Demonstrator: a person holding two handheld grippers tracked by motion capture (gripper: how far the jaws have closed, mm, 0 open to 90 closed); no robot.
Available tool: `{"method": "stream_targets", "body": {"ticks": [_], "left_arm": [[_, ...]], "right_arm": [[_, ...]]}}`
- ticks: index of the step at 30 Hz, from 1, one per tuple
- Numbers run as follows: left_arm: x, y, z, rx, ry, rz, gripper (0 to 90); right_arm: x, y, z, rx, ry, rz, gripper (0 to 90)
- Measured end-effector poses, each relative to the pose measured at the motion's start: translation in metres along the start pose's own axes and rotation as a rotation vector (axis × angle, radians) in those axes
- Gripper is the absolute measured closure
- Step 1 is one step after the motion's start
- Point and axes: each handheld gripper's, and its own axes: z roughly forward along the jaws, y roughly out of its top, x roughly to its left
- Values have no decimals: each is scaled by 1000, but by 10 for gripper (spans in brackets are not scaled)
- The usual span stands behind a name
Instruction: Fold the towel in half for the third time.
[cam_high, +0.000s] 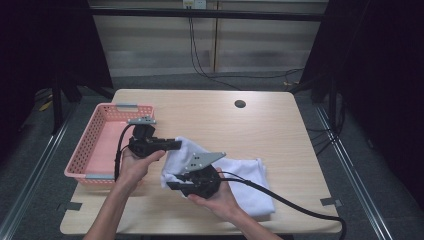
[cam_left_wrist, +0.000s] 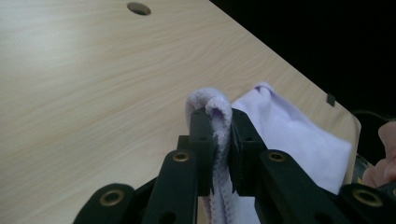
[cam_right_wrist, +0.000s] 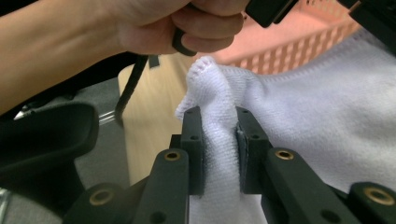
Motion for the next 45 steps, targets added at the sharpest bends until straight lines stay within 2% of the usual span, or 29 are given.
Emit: {"method": "stream_targets", "body": {"ticks": [2,4,6,8,16,21,26,29,31,33,35,36,39,41,42,43,45], "left_arm": [[1,0,0,6,30,5,816],[2,-4,5,-2,18,-13,816],[0,-5,13,20,16,-3,815],[-5,-4,21,16,-7,1,815],[-31,16,56,27,-50,30,811],[-43,21,89,62,-83,29,805],[-56,24,115,97,-99,44,794],[-61,18,133,123,-114,44,788],[-63,14,143,134,-104,42,777],[-63,9,155,140,-119,34,760],[-64,6,166,145,-116,15,759],[-65,4,170,146,-122,9,757],[-68,1,183,161,-126,4,735],[-72,1,190,160,-124,-5,689],[-74,1,193,164,-123,6,648],[-75,2,194,165,-123,10,597],[-79,4,191,141,-130,19,513]], "right_arm": [[-1,6,5,-10,2,-1,765],[-4,1,5,-19,12,22,765],[-6,-9,2,-30,11,39,765],[-7,-16,-3,-34,2,51,764],[-13,-30,-46,-101,-47,62,762],[-22,-48,-67,-116,-88,104,760],[-25,-68,-85,-143,-128,142,747],[-25,-81,-95,-131,-148,151,733],[-28,-92,-100,-113,-162,161,704],[-32,-105,-106,-97,-172,192,658],[-35,-115,-114,-80,-204,206,601],[-36,-119,-119,-73,-202,211,589],[-38,-129,-135,-60,-244,230,519],[-40,-136,-144,-47,-272,237,490],[-42,-139,-148,-35,-275,240,480],[-44,-144,-152,-16,-297,253,448],[-46,-150,-160,-2,-311,271,408]]}}
